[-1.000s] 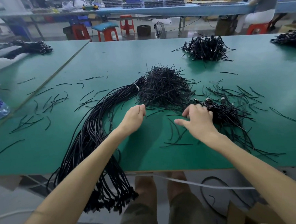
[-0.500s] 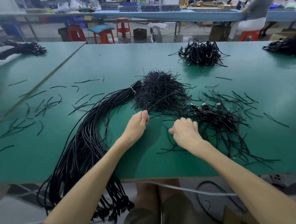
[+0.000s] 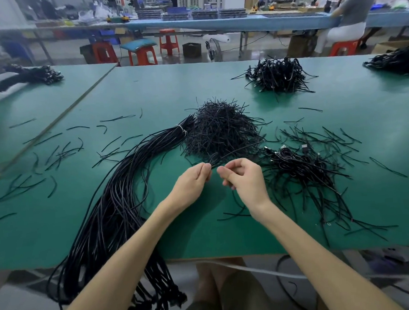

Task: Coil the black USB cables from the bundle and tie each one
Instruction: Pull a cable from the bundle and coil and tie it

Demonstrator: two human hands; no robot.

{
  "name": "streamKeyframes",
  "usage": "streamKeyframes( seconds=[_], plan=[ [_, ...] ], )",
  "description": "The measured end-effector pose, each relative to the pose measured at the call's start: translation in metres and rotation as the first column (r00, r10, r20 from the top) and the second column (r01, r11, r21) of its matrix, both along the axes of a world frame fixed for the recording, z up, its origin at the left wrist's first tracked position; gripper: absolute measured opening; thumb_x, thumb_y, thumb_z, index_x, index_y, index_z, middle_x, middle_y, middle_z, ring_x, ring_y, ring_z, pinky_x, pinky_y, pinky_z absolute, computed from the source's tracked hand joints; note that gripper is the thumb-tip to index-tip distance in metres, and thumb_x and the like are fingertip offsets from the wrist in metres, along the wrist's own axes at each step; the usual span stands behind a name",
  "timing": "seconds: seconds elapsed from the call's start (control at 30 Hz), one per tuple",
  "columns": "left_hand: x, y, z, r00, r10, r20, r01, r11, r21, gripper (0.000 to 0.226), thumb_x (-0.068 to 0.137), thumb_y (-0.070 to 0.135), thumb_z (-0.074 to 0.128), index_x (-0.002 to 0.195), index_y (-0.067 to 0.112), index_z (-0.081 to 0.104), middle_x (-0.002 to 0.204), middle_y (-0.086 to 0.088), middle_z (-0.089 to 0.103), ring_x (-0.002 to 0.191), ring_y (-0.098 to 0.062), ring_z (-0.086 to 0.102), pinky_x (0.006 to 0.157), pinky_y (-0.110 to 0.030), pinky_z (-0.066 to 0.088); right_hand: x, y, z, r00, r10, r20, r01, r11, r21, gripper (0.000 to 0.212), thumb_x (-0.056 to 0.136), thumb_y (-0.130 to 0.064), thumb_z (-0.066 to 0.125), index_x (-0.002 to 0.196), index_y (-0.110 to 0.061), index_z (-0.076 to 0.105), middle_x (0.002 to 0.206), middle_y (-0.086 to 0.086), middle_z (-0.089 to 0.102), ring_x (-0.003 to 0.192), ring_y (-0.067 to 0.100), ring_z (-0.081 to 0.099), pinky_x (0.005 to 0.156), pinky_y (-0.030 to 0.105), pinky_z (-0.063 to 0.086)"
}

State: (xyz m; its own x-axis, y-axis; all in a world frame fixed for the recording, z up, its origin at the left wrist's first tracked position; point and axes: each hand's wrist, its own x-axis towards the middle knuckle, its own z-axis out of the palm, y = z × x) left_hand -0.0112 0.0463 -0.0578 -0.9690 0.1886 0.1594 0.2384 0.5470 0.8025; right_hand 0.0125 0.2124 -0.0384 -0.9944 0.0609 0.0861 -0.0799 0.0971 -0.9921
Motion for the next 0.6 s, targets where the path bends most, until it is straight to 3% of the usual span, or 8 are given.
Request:
streamKeyframes(
  seconds=[0.2, 0.37, 0.5, 0.6],
  plan=[
    [0.003, -0.002, 0.0, 0.999, -0.044, 0.001, 0.044, 0.999, 0.011, 0.04, 0.111, 0.034, 0.038, 0.074, 0.02, 0.044, 0.067, 0.011, 0.044, 0.065, -0.014, 0.041, 0.07, -0.038, 0.038, -0.005, -0.012, -0.012, 0.995, 0.046, 0.094, -0.024, 0.975, -0.223, 0.029, 0.086, -0.018, 0.081, 0.094, -0.006, 0.055, 0.069, 0.001, 0.073, 0.055, 0.009, 0.061, 0.051, 0.02, 0.045],
    [0.006, -0.001, 0.003, 0.996, -0.069, 0.05, 0.064, 0.994, 0.091, 0.045, 0.1, 0.05, 0.036, 0.076, 0.014, 0.049, 0.064, 0.015, 0.044, 0.066, -0.015, 0.039, 0.071, -0.039, 0.035, -0.007, -0.01, -0.016, 0.996, 0.049, 0.075, -0.029, 0.966, -0.255, 0.031, 0.085, -0.019, 0.082, 0.098, 0.001, 0.061, 0.077, 0.008, 0.075, 0.059, 0.011, 0.063, 0.052, 0.02, 0.046],
    [0.009, -0.002, 0.007, 0.988, -0.105, 0.114, 0.071, 0.96, 0.272, 0.047, 0.108, 0.041, 0.042, 0.077, 0.008, 0.052, 0.062, 0.015, 0.043, 0.056, -0.005, 0.035, 0.057, -0.021, 0.032, -0.004, -0.011, -0.017, 0.994, 0.102, 0.034, -0.093, 0.975, -0.201, 0.031, 0.083, -0.019, 0.083, 0.102, -0.011, 0.06, 0.079, 0.003, 0.076, 0.06, 0.011, 0.064, 0.053, 0.019, 0.044],
    [0.012, -0.004, 0.013, 0.972, -0.173, 0.16, 0.107, 0.929, 0.354, 0.043, 0.11, 0.029, 0.039, 0.083, 0.001, 0.057, 0.057, 0.014, 0.049, 0.048, 0.0, 0.032, 0.047, -0.012, 0.027, -0.004, -0.01, -0.019, 0.983, 0.181, -0.005, -0.178, 0.964, -0.2, 0.044, 0.082, -0.017, 0.084, 0.118, -0.02, 0.06, 0.078, 0.0, 0.071, 0.062, 0.013, 0.063, 0.057, 0.022, 0.045]
  ],
)
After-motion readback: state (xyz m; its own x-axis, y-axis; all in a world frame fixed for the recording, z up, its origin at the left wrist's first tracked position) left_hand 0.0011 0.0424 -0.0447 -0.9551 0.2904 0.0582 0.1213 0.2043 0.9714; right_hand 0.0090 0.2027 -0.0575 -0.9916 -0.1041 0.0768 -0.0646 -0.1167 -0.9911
